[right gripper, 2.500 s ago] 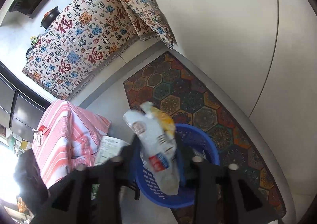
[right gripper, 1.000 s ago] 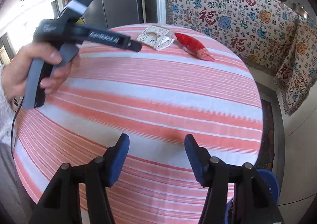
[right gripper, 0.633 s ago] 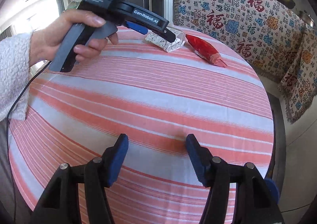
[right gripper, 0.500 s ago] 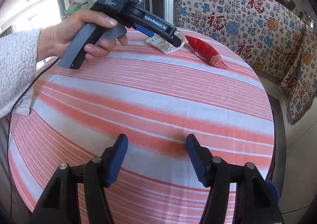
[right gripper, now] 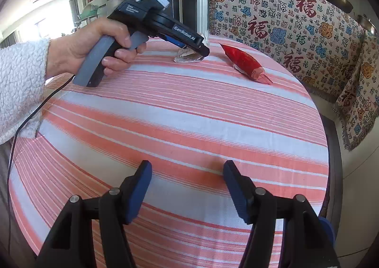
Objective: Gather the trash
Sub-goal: 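Grasp the beige floral paper wrapper with the left tool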
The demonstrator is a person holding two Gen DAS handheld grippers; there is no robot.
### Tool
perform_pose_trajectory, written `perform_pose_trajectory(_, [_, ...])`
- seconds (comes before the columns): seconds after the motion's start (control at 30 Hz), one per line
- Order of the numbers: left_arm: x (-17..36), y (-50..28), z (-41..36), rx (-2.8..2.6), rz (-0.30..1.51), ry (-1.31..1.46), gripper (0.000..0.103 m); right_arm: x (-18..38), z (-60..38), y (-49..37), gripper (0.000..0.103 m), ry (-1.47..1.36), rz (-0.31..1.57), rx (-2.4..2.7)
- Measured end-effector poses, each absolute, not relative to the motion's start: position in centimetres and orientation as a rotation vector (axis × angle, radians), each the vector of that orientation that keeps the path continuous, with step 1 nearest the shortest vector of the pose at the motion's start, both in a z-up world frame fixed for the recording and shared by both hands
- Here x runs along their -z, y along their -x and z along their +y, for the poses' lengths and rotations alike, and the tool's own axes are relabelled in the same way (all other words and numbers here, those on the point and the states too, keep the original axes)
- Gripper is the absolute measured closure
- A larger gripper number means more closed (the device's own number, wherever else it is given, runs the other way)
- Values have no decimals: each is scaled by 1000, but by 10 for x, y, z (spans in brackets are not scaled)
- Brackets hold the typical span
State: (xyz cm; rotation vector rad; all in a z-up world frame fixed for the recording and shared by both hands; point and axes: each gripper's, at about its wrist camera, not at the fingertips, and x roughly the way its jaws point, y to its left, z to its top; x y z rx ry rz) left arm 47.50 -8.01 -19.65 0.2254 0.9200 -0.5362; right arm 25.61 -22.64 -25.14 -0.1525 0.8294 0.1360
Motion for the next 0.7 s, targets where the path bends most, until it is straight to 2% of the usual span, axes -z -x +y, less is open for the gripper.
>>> perform_pose_trajectory(0.17, [196, -460, -52, 505, 947, -236, 40, 251, -226, -256, 39, 151, 829, -132])
perform_pose_trajectory(0.23, [194, -457, -44, 510, 958, -215, 33, 251, -226, -253, 39, 153, 827, -131])
perform_pose_trajectory(0.3, [190, -452, -47, 517, 940, -222, 12, 251, -226, -252, 39, 154, 825, -132])
perform_pose_trajectory(0.4, [182, -449, -62, 531, 884, -251, 3, 251, -227, -251, 39, 153, 824, -131])
perform_pose_trajectory(0.57, [201, -483, -84, 480, 963, -296, 3, 250, -228, -249, 39, 152, 822, -131])
perform_pose_trajectory(0.63, [208, -491, -86, 465, 972, -290, 6, 250, -228, -249, 39, 152, 822, -133])
perform_pose_trajectory(0.67, [209, -493, -86, 469, 978, -271, 27, 250, -229, -248, 39, 152, 824, -136])
perform_pose_trajectory(0.7, [211, -495, -83, 466, 995, -247, 37, 249, -229, -248, 39, 151, 825, -138])
